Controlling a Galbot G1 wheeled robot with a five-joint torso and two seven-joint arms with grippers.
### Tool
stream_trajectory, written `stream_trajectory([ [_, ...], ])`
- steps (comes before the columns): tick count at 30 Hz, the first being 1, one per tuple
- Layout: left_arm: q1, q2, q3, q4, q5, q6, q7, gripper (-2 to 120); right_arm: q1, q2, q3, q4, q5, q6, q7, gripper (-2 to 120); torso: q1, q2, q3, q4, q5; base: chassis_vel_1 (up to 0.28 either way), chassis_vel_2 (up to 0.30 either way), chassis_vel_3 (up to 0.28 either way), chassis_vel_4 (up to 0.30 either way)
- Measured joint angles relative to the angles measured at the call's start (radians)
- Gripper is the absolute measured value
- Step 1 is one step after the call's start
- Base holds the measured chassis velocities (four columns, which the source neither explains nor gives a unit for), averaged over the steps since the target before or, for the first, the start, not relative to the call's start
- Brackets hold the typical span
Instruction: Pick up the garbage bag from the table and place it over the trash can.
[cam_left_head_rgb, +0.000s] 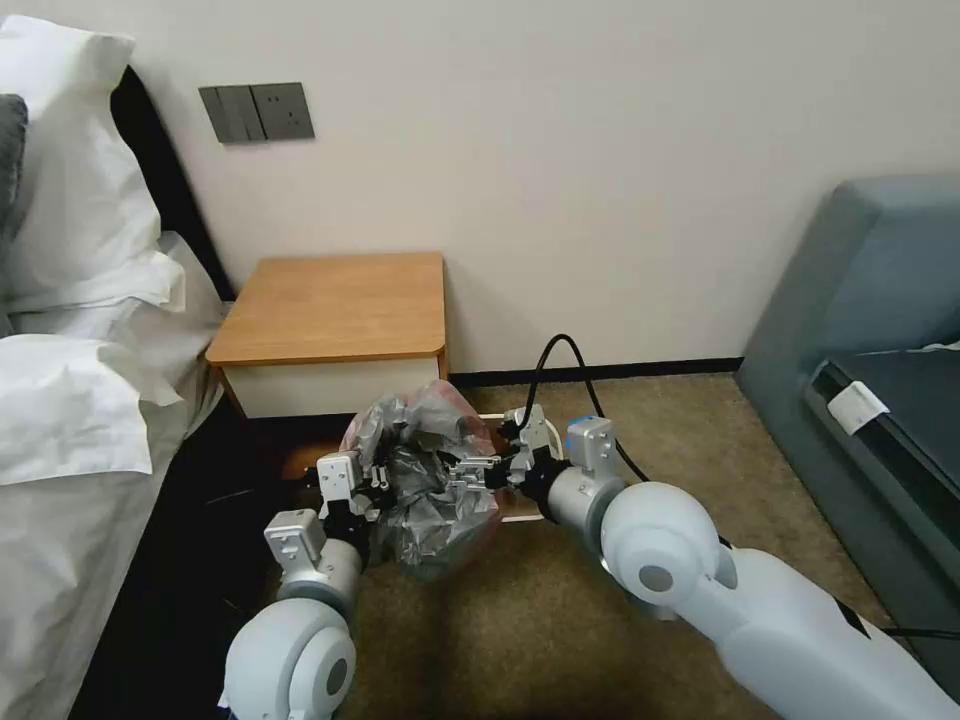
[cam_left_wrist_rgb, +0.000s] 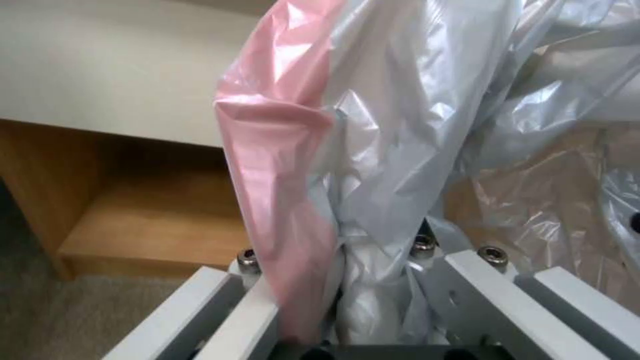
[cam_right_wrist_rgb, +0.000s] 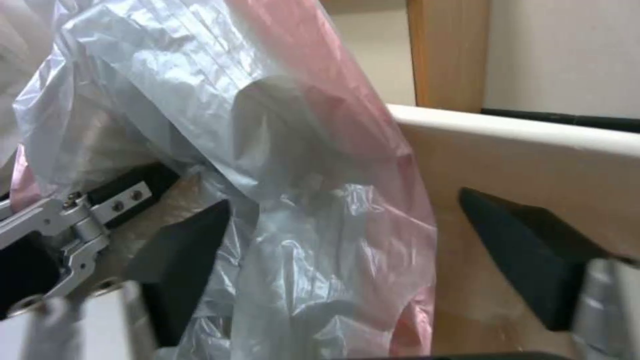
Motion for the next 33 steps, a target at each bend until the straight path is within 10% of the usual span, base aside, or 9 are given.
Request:
stream_trajectory([
  [22,0.004,-0.001,-0.003,-0.007,0.0,-0.005,-0.001,5,-0.026,-0.012,0.015,0.039,0.002,-0.002,-0.008,7,0.0,0.0,0.0,0.0,0.0001,0.0,0.0,0.0,0.0],
  [33,0.003,-0.002,-0.004,-0.007,0.002,-0.007,-0.001,5,-0.051,-0.036,0.062,0.113,0.006,-0.001,-0.013,0,0.0,0.0,0.0,0.0,0.0,0.0,0.0,0.0,0.0],
])
